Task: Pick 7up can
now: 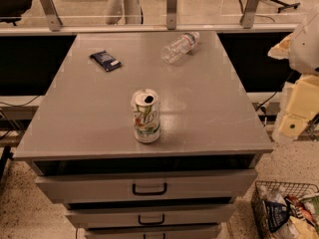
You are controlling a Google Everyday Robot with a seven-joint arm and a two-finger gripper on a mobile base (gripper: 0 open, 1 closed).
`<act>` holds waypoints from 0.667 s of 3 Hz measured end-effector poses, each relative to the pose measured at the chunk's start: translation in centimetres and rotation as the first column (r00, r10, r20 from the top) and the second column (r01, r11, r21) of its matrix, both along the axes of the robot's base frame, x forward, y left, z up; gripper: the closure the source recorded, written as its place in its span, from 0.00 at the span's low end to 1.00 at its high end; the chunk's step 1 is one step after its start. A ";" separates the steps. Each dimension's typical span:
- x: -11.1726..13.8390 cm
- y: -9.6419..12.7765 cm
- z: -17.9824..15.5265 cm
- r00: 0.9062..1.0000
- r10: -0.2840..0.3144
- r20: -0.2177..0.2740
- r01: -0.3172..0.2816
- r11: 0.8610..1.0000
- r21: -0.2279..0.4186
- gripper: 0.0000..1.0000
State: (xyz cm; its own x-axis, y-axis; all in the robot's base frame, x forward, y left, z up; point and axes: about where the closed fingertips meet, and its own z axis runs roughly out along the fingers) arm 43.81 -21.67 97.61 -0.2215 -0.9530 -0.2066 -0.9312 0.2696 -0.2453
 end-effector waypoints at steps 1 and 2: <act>0.0 0.0 0.0 1.000 0.000 0.000 0.000 1.000 0.000 0.00; 1.0 1.9 -1.7 1.000 0.000 0.007 -0.001 0.998 0.062 0.00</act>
Offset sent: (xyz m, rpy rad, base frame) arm 0.0333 0.0582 -0.0589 0.1994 -0.0020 0.0030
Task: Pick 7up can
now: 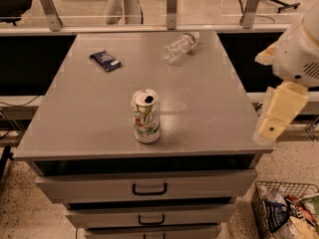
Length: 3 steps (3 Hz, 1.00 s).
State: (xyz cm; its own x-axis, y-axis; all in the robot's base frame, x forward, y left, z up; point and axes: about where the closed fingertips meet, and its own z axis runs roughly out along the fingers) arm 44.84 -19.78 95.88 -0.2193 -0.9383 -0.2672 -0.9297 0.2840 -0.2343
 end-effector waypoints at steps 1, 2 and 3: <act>2.0 4.0 -3.2 1.000 0.025 0.006 -0.025 0.994 0.110 0.00; 3.8 7.1 -6.0 0.999 0.048 0.003 -0.047 0.970 0.239 0.00; 4.8 9.7 -7.7 0.998 0.068 -0.010 -0.060 0.925 0.375 0.00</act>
Offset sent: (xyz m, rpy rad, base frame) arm 0.0588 0.1095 -0.0917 0.4463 0.0240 0.0764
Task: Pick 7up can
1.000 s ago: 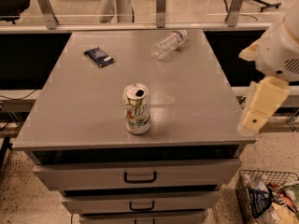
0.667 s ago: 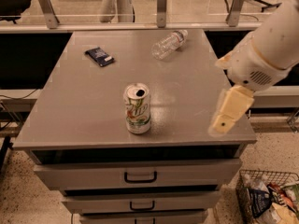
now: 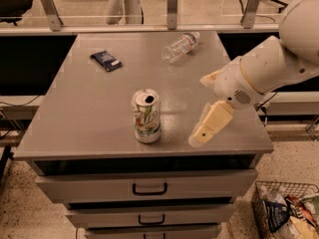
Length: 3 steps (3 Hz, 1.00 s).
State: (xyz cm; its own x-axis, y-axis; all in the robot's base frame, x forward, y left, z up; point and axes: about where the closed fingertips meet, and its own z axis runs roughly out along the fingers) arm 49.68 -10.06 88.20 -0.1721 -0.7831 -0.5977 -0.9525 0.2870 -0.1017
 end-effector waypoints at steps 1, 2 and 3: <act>0.3 3.0 -1.2 0.999 0.026 -0.039 -0.020 0.987 0.160 0.00; 0.0 6.2 -1.7 0.996 0.068 -0.051 -0.050 0.957 0.285 0.00; -0.4 9.3 -1.8 0.993 0.112 -0.027 -0.093 0.915 0.392 0.00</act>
Offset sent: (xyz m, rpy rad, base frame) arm -0.0029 0.1005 -0.0216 0.4595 0.0868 0.1082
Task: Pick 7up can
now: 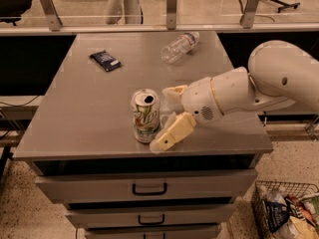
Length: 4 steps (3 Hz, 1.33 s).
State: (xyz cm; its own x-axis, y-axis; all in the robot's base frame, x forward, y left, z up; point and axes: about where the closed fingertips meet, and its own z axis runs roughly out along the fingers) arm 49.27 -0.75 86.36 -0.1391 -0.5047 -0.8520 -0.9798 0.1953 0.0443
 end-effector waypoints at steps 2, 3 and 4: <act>-0.4 3.7 -0.2 0.999 0.021 0.037 -0.025 0.992 0.124 0.39; -0.3 4.2 0.0 0.999 0.019 0.050 -0.026 0.988 0.152 0.63; 1.0 2.9 1.9 0.996 -0.011 0.093 -0.008 0.979 0.204 0.86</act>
Offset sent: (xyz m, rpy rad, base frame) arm -0.0029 0.0496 -0.0037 0.1847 -0.0506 0.0185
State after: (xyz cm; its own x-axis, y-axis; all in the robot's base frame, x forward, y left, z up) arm 50.23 2.20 88.22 -0.0545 -0.3191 -0.9461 -0.9812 0.1927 -0.0085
